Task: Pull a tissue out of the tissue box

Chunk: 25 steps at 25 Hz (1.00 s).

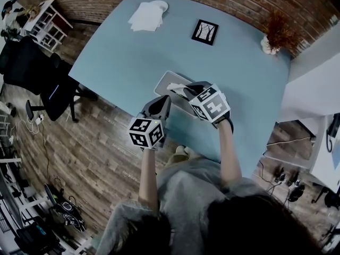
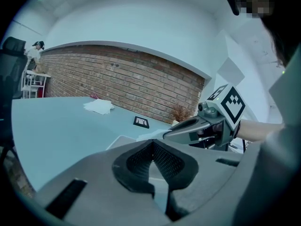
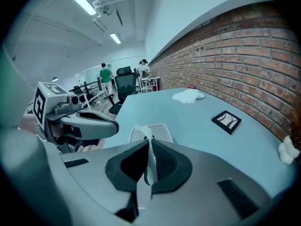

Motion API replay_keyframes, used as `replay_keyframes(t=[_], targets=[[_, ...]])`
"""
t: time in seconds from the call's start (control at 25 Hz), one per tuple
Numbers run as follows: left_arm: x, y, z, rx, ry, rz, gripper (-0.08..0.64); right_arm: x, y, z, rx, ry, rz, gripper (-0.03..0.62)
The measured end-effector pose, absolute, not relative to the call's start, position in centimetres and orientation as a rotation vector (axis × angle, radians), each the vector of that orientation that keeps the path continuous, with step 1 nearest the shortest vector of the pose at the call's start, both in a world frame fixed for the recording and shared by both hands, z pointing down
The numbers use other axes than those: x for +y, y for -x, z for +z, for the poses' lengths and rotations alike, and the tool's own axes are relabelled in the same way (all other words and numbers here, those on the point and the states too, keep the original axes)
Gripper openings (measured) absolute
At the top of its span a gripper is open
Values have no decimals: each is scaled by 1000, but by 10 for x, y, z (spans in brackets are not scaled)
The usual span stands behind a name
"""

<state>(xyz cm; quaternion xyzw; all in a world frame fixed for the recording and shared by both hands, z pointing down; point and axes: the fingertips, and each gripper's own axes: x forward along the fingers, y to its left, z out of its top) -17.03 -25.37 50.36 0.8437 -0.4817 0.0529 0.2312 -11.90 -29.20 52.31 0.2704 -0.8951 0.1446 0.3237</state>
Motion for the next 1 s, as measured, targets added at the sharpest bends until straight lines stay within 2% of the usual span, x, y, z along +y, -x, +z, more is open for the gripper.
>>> replay_keyframes(t=[1.0], targets=[[-228,157,466,-1390,-2378,98,3,-265,106,475,-2407,-724,257,2]])
